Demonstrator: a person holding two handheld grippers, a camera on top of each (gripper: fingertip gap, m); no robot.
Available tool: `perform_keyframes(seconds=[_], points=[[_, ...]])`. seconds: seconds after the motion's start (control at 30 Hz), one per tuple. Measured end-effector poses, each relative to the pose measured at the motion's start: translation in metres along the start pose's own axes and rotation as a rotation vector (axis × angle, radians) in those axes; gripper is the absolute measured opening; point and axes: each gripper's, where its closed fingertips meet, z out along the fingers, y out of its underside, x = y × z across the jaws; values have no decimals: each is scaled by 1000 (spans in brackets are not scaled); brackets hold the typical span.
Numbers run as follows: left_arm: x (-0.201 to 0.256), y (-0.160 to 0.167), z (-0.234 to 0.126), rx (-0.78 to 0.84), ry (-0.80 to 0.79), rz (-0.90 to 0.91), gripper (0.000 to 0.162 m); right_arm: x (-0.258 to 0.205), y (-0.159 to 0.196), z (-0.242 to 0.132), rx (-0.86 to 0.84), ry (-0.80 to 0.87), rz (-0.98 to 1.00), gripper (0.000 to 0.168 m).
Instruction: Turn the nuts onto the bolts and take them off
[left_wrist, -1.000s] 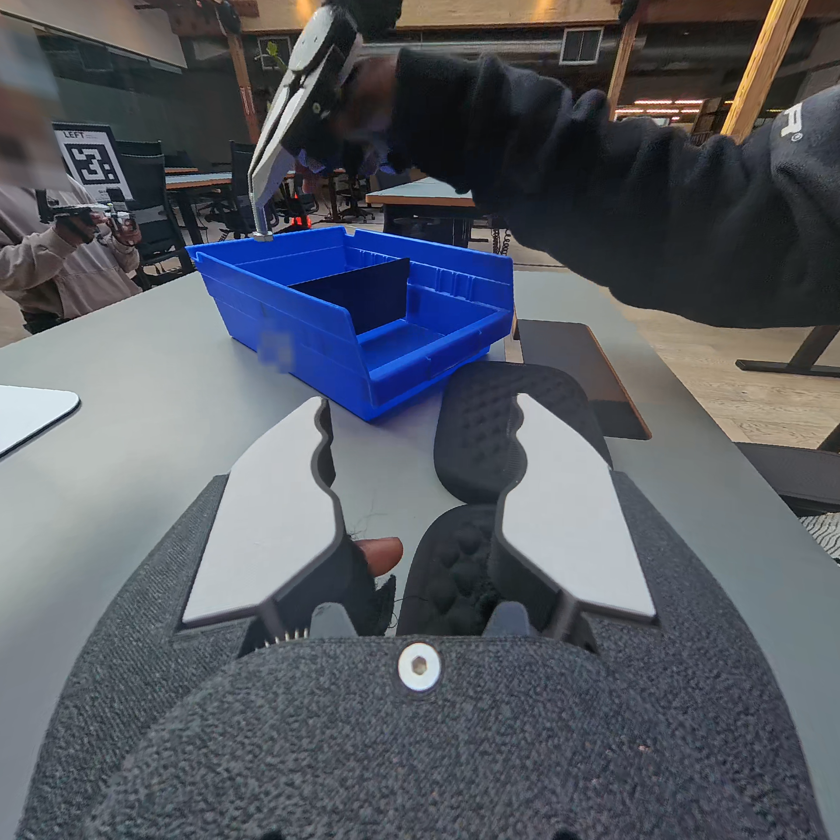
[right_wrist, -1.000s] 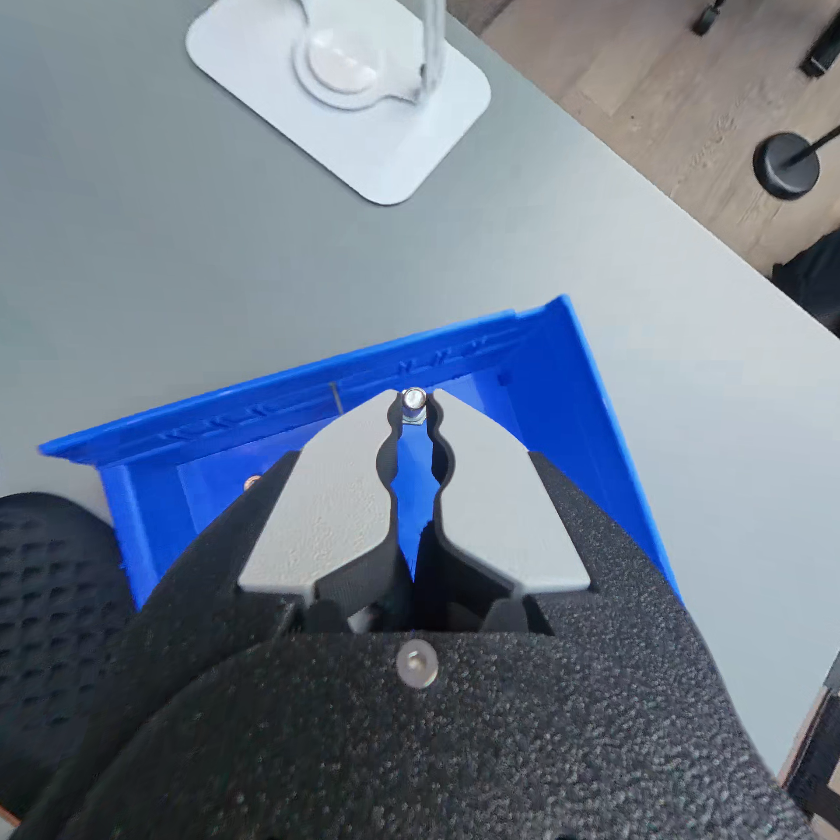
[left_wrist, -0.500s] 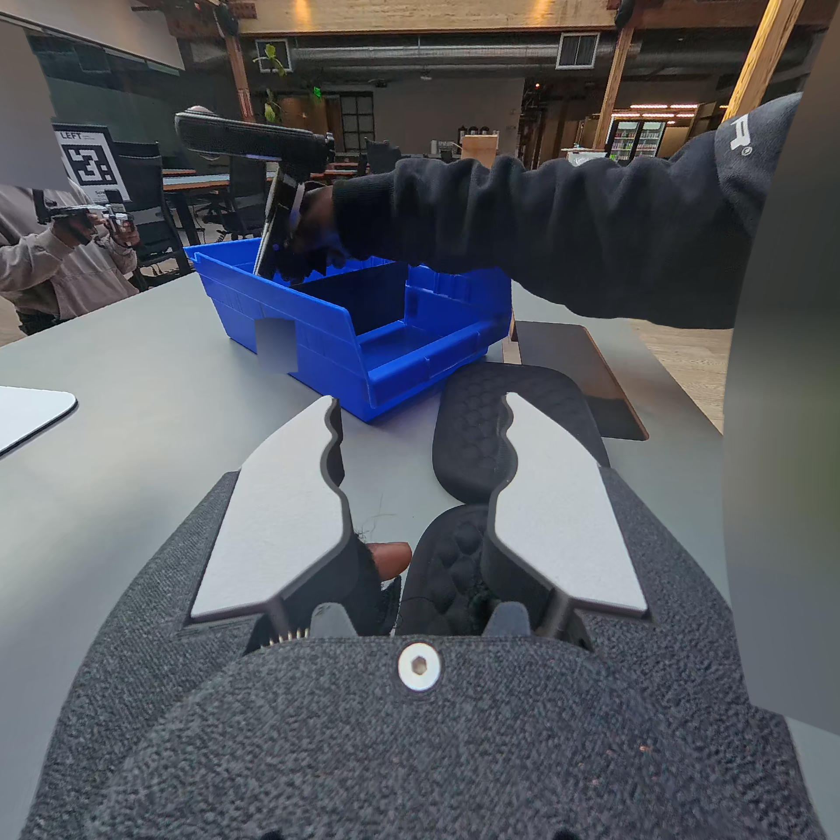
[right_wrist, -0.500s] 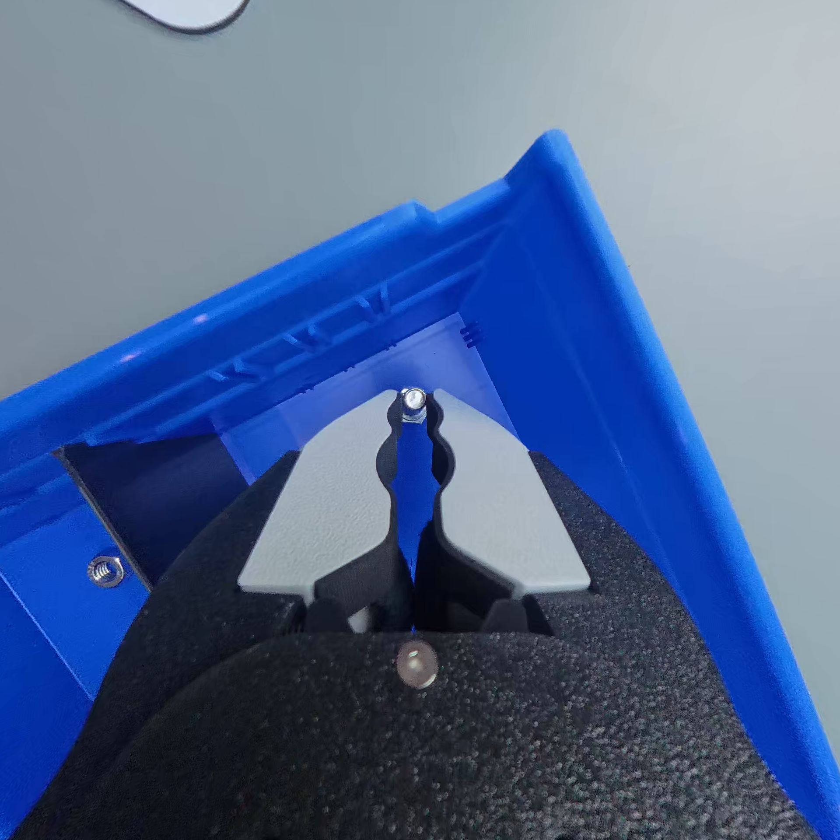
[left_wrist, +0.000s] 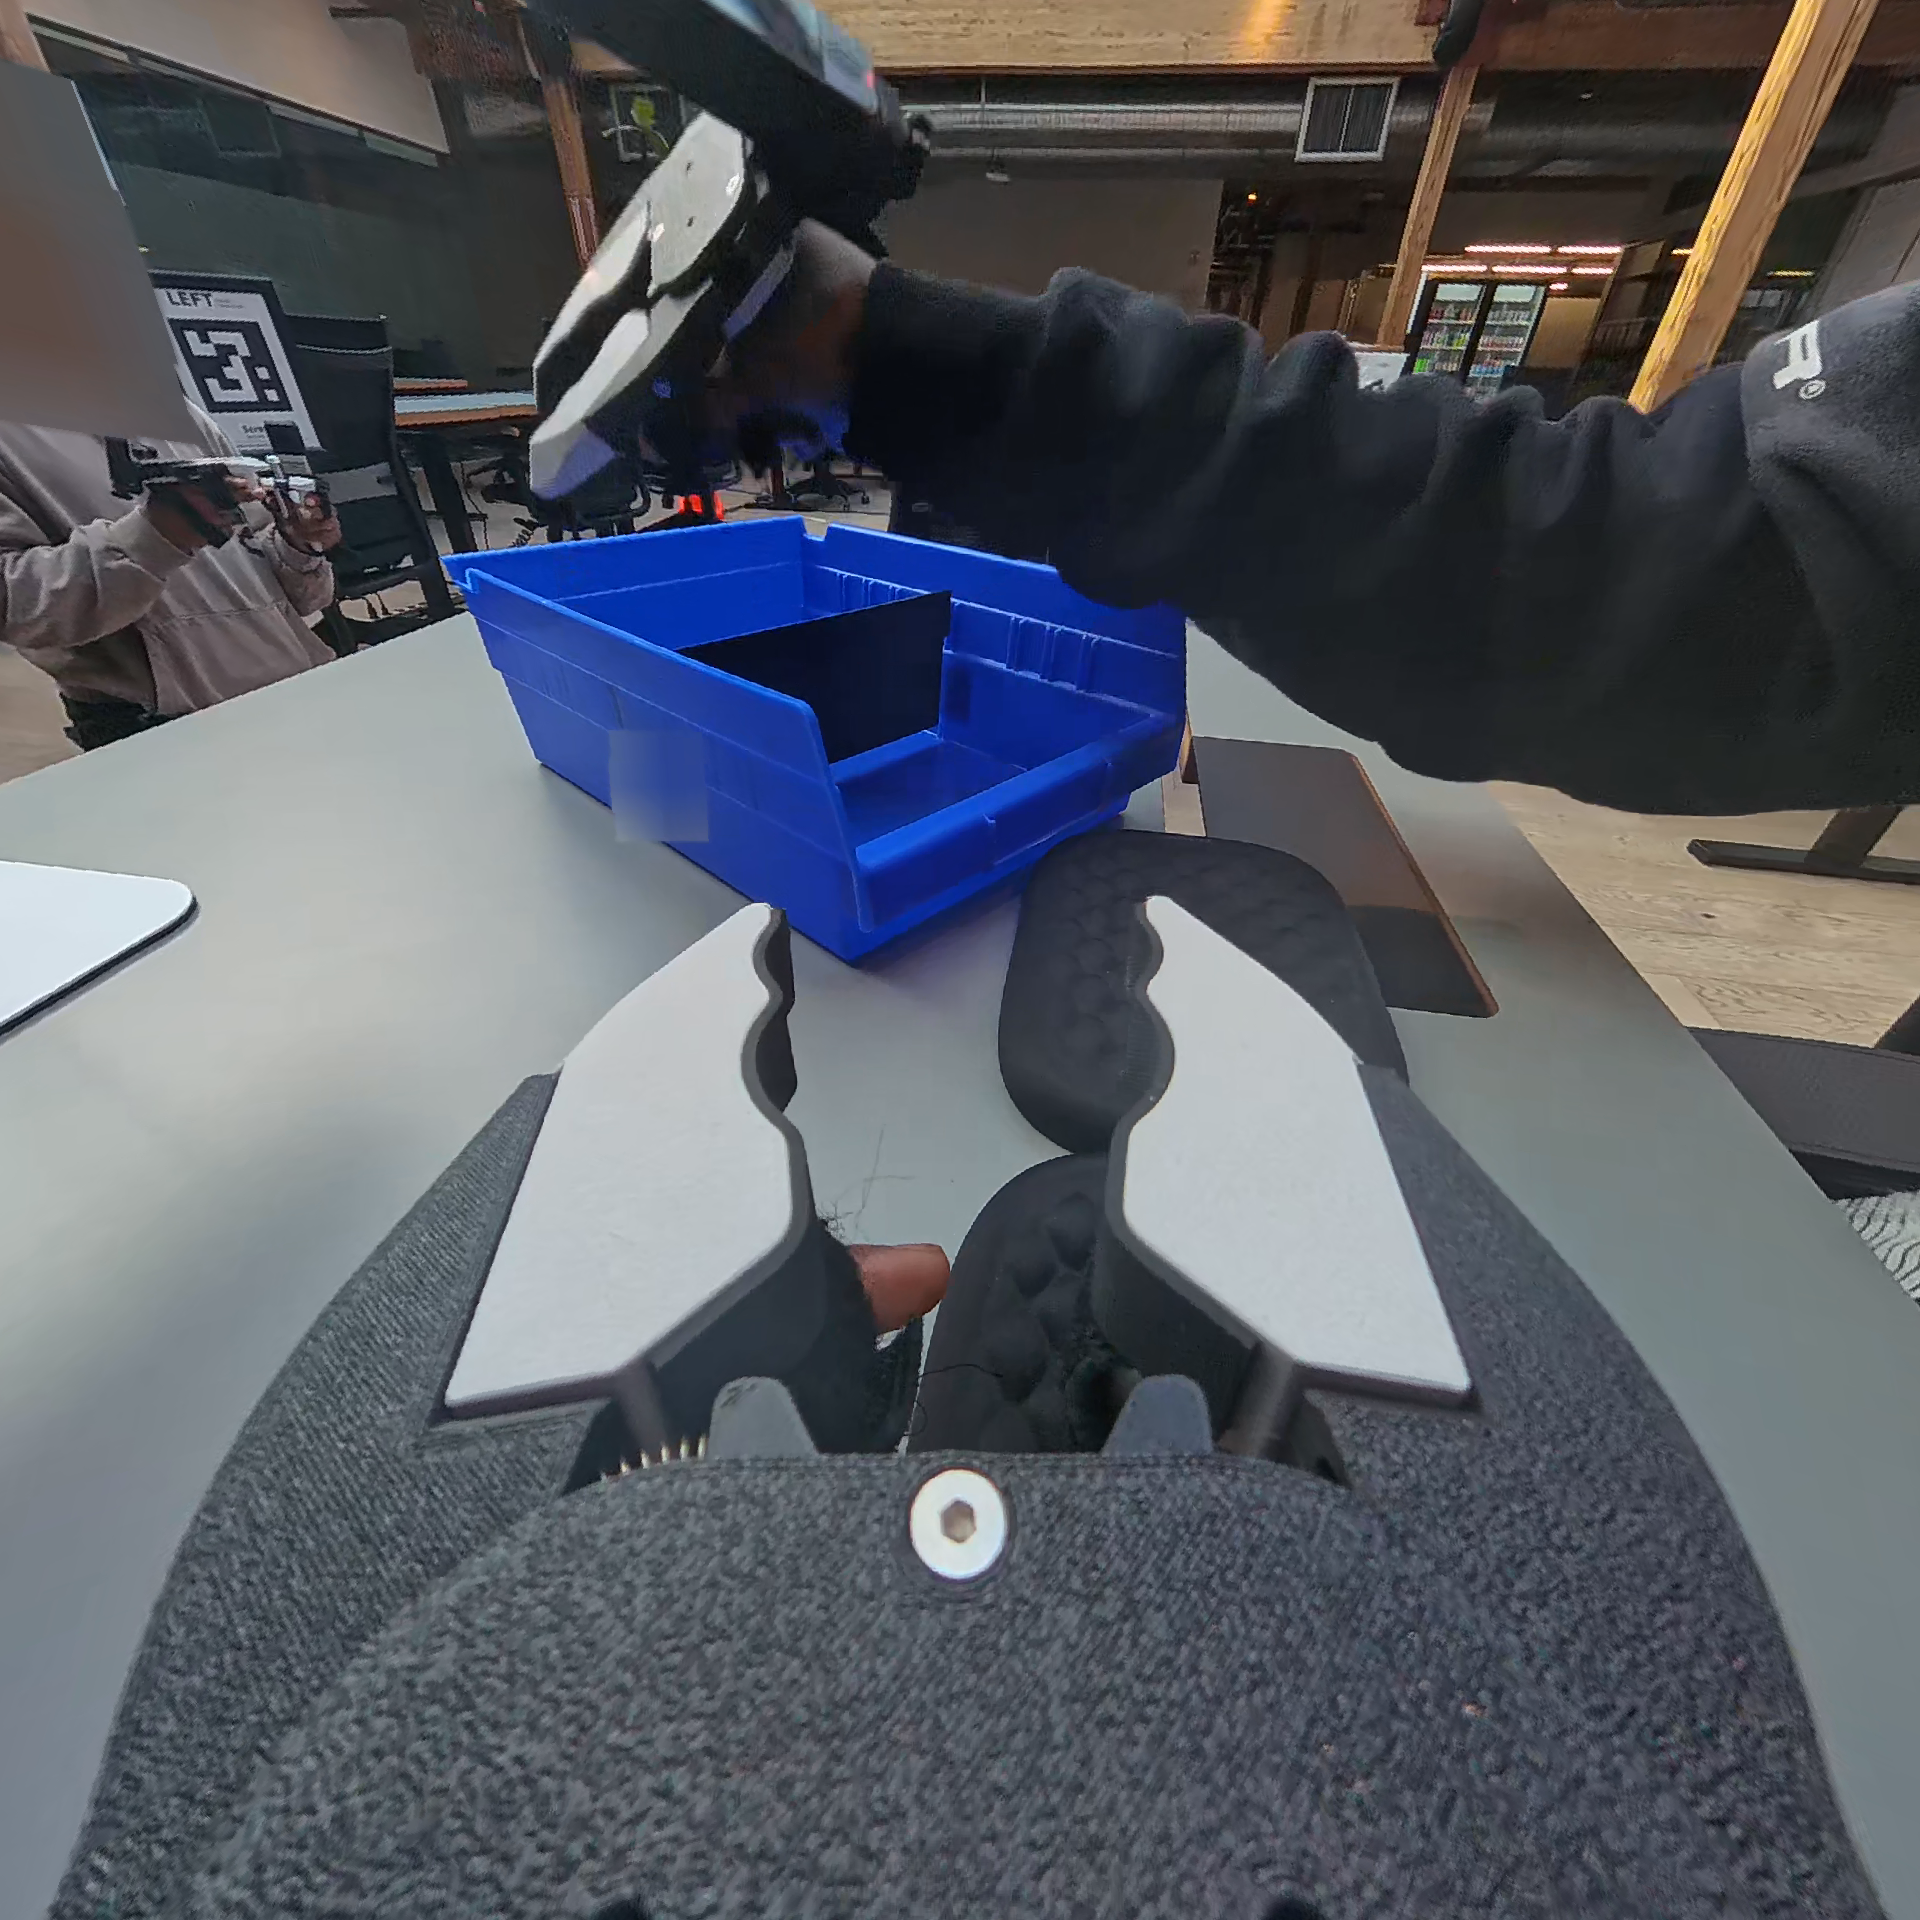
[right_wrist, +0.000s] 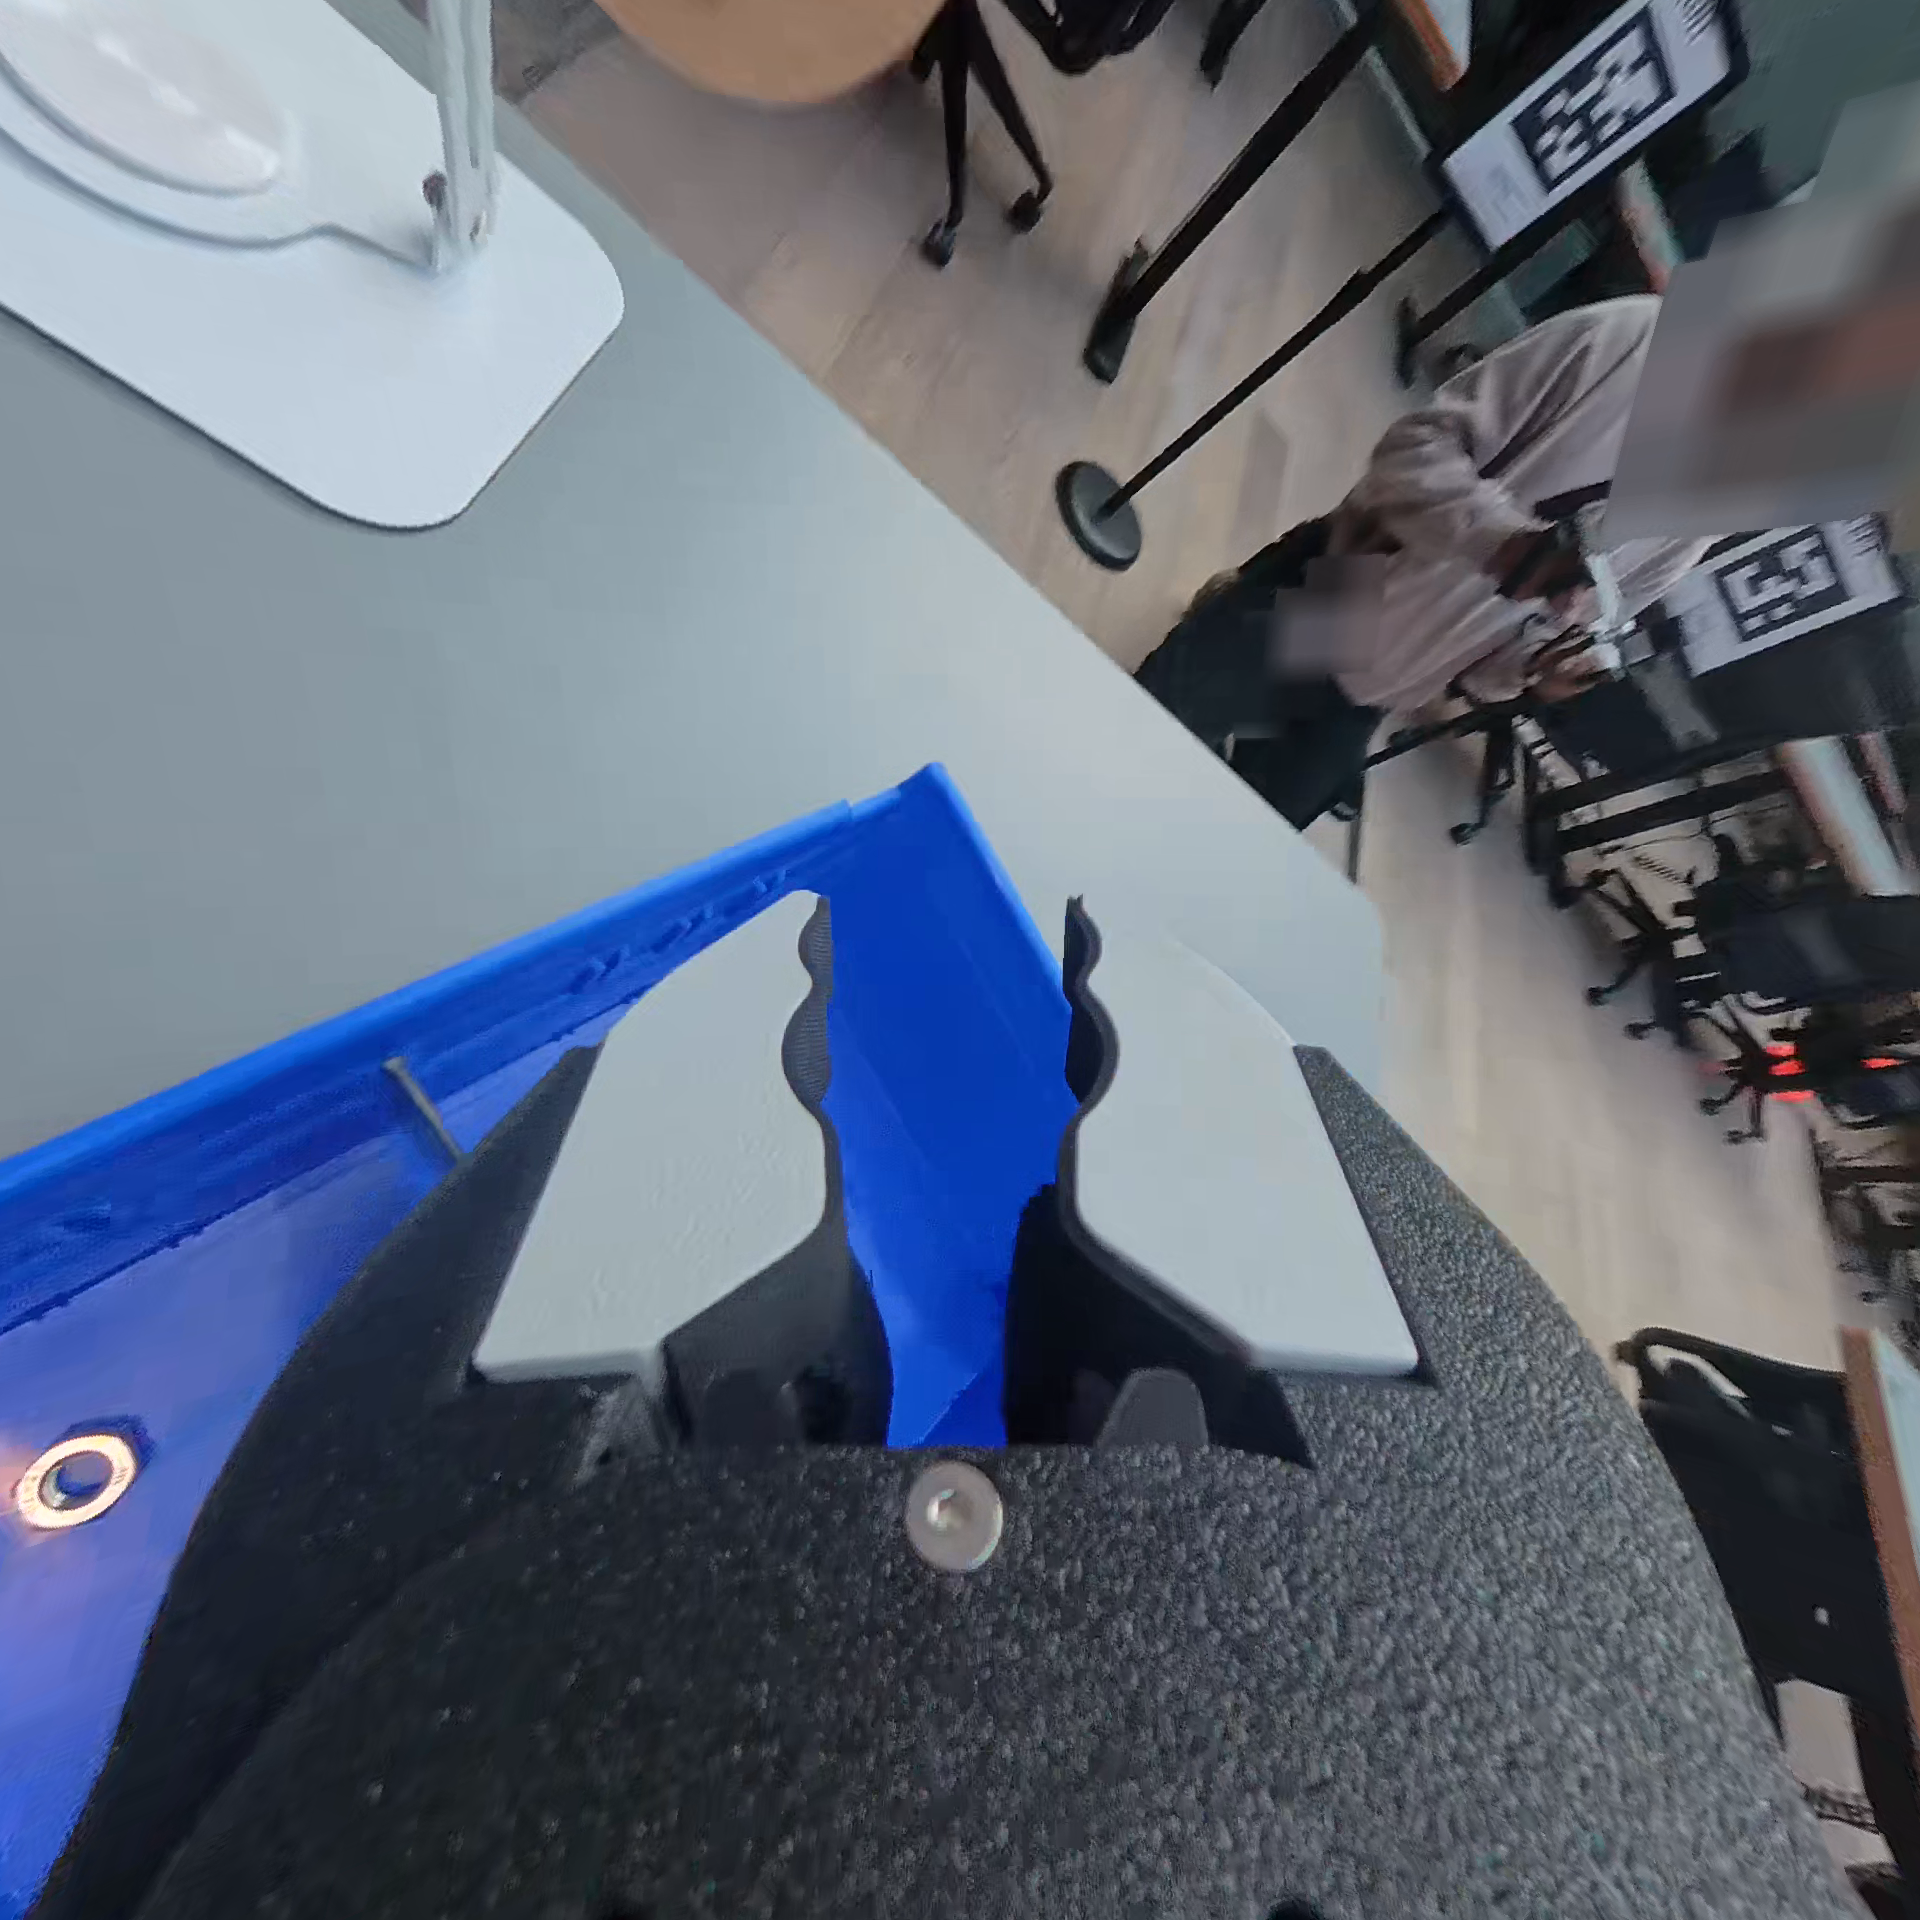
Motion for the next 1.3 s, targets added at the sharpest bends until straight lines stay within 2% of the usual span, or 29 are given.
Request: perform_keyframes(seconds=[0.13,0.33,0.5,0.63,0.73,0.83,1.0,1.13,1.3], points=[[0,0,0,-3,-7,4,61,-18,-30,-46,58,35,-37,58],[-4,-1,0,3,-31,1,61,-62,-60,-115,218,-23,22,57],[-12,-15,-8,-32,-143,44,60,-116,-57,-154,382,-175,171,59],[-11,-42,-36,-62,-254,53,61,-161,-43,-171,491,-299,255,58],[-15,-58,-75,-117,-366,42,61,-188,-34,-175,575,-356,312,56],[-27,-69,-131,-204,-492,22,61,-205,-23,-169,610,-383,329,55],[-72,-66,-259,-480,-792,-60,55,-217,-15,-159,592,-429,340,56],[-99,-34,-342,-708,-911,-280,47,-214,-11,-155,590,-439,370,55],[-120,26,-386,-920,-924,-501,39,-212,-5,-154,581,-453,398,56]])
